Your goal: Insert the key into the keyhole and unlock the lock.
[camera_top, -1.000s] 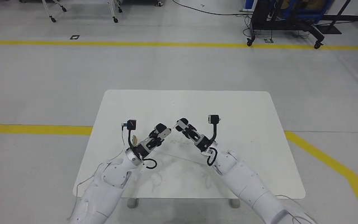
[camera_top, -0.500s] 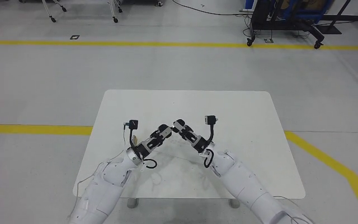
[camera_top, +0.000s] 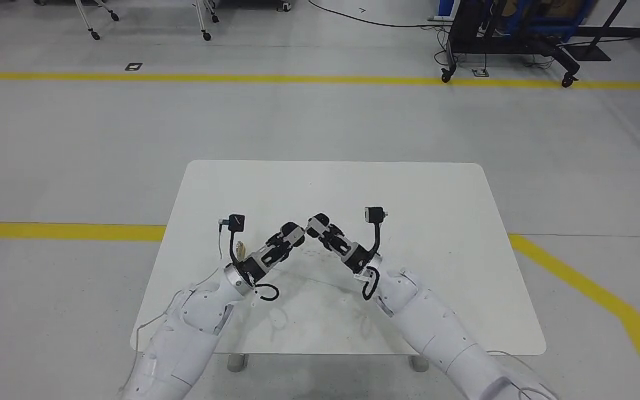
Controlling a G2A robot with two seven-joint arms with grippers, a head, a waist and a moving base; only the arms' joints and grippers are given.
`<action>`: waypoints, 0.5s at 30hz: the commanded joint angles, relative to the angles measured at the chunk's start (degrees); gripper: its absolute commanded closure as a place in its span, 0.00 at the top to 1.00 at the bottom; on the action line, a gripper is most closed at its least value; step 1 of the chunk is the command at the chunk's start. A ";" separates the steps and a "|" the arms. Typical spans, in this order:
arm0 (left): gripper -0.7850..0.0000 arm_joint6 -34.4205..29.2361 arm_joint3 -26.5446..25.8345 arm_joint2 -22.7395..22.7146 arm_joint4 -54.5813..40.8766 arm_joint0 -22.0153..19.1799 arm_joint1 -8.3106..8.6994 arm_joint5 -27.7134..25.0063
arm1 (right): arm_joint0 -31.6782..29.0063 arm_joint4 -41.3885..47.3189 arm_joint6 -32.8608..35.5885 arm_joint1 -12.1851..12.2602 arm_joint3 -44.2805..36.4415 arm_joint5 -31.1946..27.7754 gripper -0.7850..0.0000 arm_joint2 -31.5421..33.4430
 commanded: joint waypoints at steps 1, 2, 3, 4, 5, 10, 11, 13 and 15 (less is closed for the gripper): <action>0.15 -0.03 -0.09 0.11 0.02 0.09 0.00 -0.06 | -0.12 0.03 0.23 -0.09 -0.07 0.13 0.00 0.01; 0.15 -0.08 -0.11 0.18 0.08 0.11 0.00 -0.09 | -0.13 0.04 0.40 -0.13 -0.04 0.22 0.00 0.01; 0.16 -0.10 -0.12 0.22 0.24 0.10 0.00 -0.08 | -0.15 0.12 0.57 -0.19 -0.02 0.23 0.00 0.01; 0.16 -0.15 -0.11 0.26 0.50 0.09 0.01 0.06 | -0.16 0.22 0.75 -0.24 0.03 0.27 0.00 0.00; 0.18 -0.13 -0.15 0.26 0.97 0.04 0.03 0.23 | -0.14 0.30 0.88 -0.29 0.07 0.25 0.00 0.03; 0.20 0.61 -0.54 0.51 2.35 0.23 0.00 0.88 | -0.07 0.69 1.52 -0.48 0.26 0.09 0.00 0.27; 0.20 0.67 -0.59 0.61 2.64 0.23 -0.01 1.09 | -0.03 0.69 1.69 -0.50 0.24 0.11 0.00 0.33; 0.17 0.76 -0.66 0.87 3.05 0.22 -0.05 1.46 | -0.01 0.77 2.01 -0.54 0.12 0.13 0.00 0.50; 0.03 0.82 -0.67 1.06 3.60 0.09 -0.08 2.08 | -0.02 0.86 2.31 -0.56 -0.05 0.18 0.00 0.68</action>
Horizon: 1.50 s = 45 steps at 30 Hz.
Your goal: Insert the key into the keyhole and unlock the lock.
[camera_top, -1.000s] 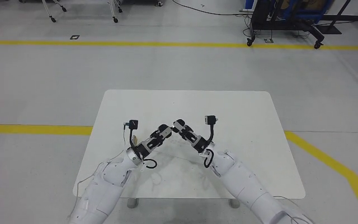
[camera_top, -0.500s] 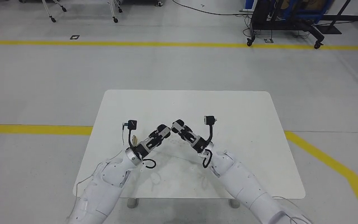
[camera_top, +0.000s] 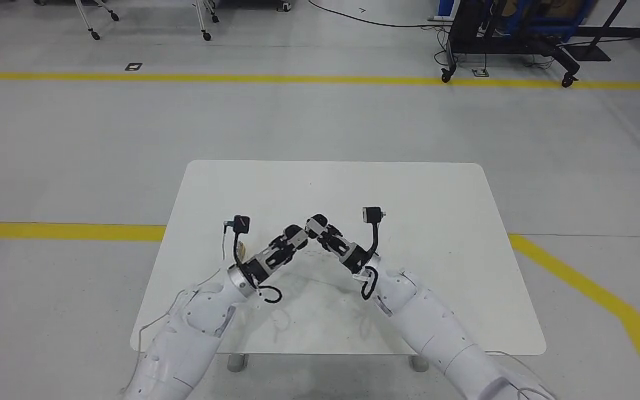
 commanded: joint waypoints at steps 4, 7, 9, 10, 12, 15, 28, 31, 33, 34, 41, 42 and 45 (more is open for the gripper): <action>0.00 1.09 -0.18 0.10 1.63 -0.12 -0.05 1.74 | -0.12 -0.10 0.57 -0.02 -0.48 0.19 0.00 0.51; 0.00 2.29 -0.31 -0.29 2.72 0.04 -0.01 2.55 | -0.29 -0.17 0.71 -0.02 -0.71 0.23 0.00 0.86; 0.00 3.14 -0.49 -0.76 3.15 0.21 0.04 2.90 | -0.44 -0.28 0.78 -0.01 -0.78 0.36 0.00 1.09; 0.00 3.60 -0.61 -1.06 3.42 0.34 0.09 2.93 | -0.52 -0.25 0.79 -0.01 -0.83 0.35 0.00 1.21; 0.00 4.36 -0.81 -1.78 3.91 0.61 0.20 3.13 | -0.66 -0.32 0.85 -0.02 -0.87 0.45 0.00 1.41; 0.00 5.03 -1.23 -2.71 4.14 1.06 0.36 3.23 | -0.80 -0.49 0.96 -0.05 -0.99 0.59 0.00 1.63; 0.28 -0.40 -0.92 -2.36 -1.54 1.11 0.56 0.26 | -1.24 -0.61 1.42 -0.24 -1.45 0.82 0.00 2.42; 0.25 -1.88 -0.75 -1.98 -3.59 1.01 0.55 0.01 | -1.21 -0.56 1.53 -0.32 -1.29 0.92 0.00 2.53; 0.19 -3.00 -0.51 -1.80 -5.29 0.85 0.55 -0.04 | -1.19 -0.60 1.58 -0.37 -1.23 0.92 0.00 2.60; 0.16 -3.50 -0.38 -1.77 -5.67 0.70 0.57 0.05 | -1.17 -0.61 1.60 -0.40 -1.19 0.92 0.00 2.64; 0.00 -6.63 0.58 -1.20 -9.59 0.02 0.58 0.48 | -0.92 -0.87 1.44 -0.64 -0.65 1.13 0.00 2.81; 0.00 -6.81 0.70 -1.19 -9.55 -0.05 0.60 0.62 | -0.92 -0.83 1.39 -0.68 -0.60 1.18 0.00 2.81; 0.02 -6.85 0.88 -1.20 -9.12 -0.23 0.63 1.10 | -0.87 -0.88 1.39 -0.79 -0.46 1.17 0.00 2.85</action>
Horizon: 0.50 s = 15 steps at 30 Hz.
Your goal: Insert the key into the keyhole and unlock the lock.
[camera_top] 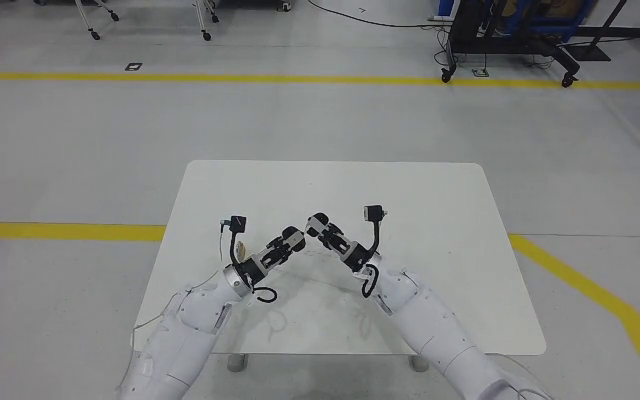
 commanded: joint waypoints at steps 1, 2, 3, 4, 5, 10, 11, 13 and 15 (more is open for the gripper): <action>0.04 0.24 0.03 -0.04 0.99 -0.11 0.04 0.46 | 0.02 -0.04 0.01 -0.06 0.09 -0.05 0.00 0.04; 0.07 0.46 -0.04 -0.01 1.36 -0.10 0.04 0.60 | 0.04 -0.06 0.03 -0.08 0.15 -0.07 0.00 0.07; 0.08 0.66 -0.07 0.01 1.78 -0.10 0.04 0.83 | 0.07 -0.07 0.05 -0.10 0.22 -0.10 0.00 0.12; 0.13 0.87 -0.14 0.03 2.10 -0.09 0.04 0.99 | 0.07 0.06 -0.01 -0.13 0.28 -0.12 0.00 0.19; 0.18 1.07 -0.21 0.05 2.42 -0.07 0.04 1.10 | 0.07 0.07 0.03 -0.16 0.32 -0.15 0.00 0.22; 0.10 1.34 -0.41 0.26 2.53 0.05 0.03 1.11 | 0.08 0.24 0.51 -0.30 0.39 -0.28 0.00 0.22; 0.04 1.28 -0.40 0.28 2.59 0.03 0.04 1.01 | 0.05 0.35 0.62 -0.35 0.42 -0.20 0.00 0.14; 0.00 1.35 -0.34 0.27 2.62 0.02 0.05 1.11 | 0.06 0.46 0.86 -0.45 0.56 -0.14 0.00 0.01; 0.00 1.46 -0.38 0.28 2.64 0.04 0.06 1.17 | 0.11 0.58 0.95 -0.53 0.71 -0.13 0.00 -0.02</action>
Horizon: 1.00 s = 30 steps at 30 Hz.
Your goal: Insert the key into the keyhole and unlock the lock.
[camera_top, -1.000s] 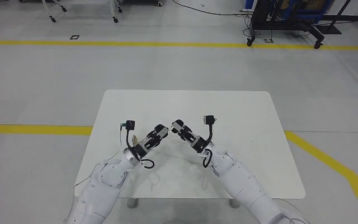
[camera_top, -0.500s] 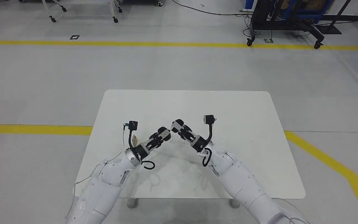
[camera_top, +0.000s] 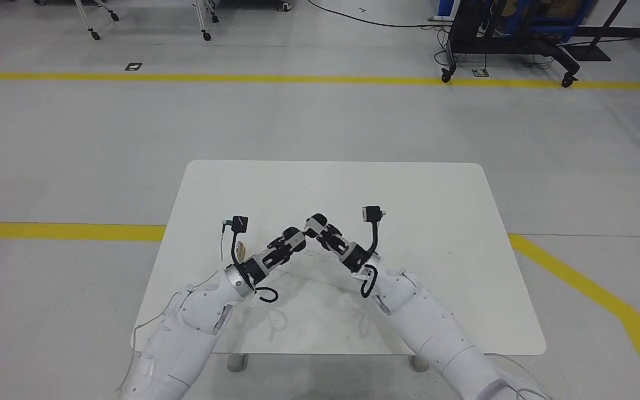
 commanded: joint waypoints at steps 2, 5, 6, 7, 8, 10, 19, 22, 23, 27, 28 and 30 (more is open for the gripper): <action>0.00 0.09 -0.01 -0.01 0.30 -0.01 0.02 0.23 | 0.09 0.00 0.13 -0.10 0.23 -0.04 0.00 -0.02; 0.00 0.25 0.00 0.02 0.48 -0.04 0.03 0.47 | 0.15 0.00 0.12 -0.18 0.33 -0.19 0.00 0.06; 0.00 0.34 -0.01 0.02 0.55 -0.05 0.03 0.54 | 0.15 -0.02 0.16 -0.20 0.37 -0.31 0.00 0.09; 0.00 0.43 0.03 0.00 0.53 -0.04 0.04 0.64 | 0.17 -0.10 0.17 -0.22 0.44 -0.30 0.00 0.13; 0.00 0.60 0.04 -0.07 0.56 -0.04 0.04 0.77 | 0.17 -0.15 0.16 -0.23 0.45 -0.30 0.00 0.17; 0.00 0.92 0.06 -0.19 0.65 0.00 0.06 0.98 | 0.13 -0.11 0.28 -0.28 0.48 -0.22 0.00 0.20; 0.00 2.40 -0.38 -0.88 0.77 0.47 0.14 1.45 | -0.11 0.00 0.76 -0.38 0.48 -0.33 0.00 0.51; 0.00 2.35 -0.51 -0.89 0.65 0.59 0.16 1.17 | -0.17 0.14 0.92 -0.41 0.51 -0.30 0.00 0.62; 0.00 2.29 -0.48 -0.90 0.60 0.58 0.17 1.13 | -0.17 0.09 0.95 -0.42 0.52 -0.21 0.00 0.66; 0.16 2.07 -0.36 -0.90 0.51 0.47 0.18 1.02 | -0.24 0.11 1.01 -0.45 0.51 -0.30 0.00 0.87; 0.17 2.03 -0.35 -0.88 0.40 0.46 0.18 1.00 | -0.24 0.05 1.03 -0.45 0.51 -0.28 0.00 0.94; 0.20 2.02 -0.32 -0.88 0.35 0.42 0.18 0.89 | -0.30 0.02 0.96 -0.46 0.46 -0.33 0.00 1.05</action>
